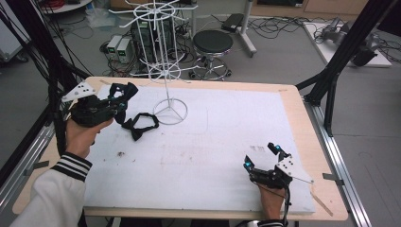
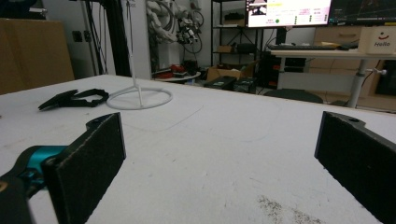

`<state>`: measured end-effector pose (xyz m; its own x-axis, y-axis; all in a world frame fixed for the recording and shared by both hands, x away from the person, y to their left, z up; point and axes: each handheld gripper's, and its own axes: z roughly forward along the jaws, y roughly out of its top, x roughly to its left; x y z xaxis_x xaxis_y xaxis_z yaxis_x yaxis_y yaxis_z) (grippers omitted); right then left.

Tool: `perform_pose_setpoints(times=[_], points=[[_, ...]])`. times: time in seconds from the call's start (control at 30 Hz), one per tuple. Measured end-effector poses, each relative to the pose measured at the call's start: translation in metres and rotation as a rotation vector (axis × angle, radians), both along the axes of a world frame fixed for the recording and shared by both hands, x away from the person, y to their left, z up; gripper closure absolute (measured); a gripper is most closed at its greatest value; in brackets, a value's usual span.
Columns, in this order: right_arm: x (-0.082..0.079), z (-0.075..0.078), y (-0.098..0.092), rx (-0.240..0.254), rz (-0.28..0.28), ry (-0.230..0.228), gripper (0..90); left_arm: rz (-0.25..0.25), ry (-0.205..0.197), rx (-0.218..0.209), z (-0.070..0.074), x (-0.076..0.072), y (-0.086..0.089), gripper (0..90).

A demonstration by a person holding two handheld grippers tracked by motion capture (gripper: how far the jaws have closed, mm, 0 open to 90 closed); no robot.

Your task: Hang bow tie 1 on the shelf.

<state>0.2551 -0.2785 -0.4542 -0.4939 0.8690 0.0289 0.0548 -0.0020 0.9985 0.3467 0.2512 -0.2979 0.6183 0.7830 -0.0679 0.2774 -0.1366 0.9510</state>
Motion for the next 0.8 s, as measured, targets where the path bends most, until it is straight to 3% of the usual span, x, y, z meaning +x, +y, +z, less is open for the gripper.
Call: perform_pose_setpoints(times=[0.43,0.8], points=[[0.0,0.0,0.0,0.0,0.0,-0.002,1.0,-0.036,-0.032,-0.01,0.018,0.005,-0.017,75.1],[0.0,0.0,0.0,0.002,-0.001,0.001,1.0,-0.057,-0.029,0.001,0.02,0.013,-0.031,75.0]])
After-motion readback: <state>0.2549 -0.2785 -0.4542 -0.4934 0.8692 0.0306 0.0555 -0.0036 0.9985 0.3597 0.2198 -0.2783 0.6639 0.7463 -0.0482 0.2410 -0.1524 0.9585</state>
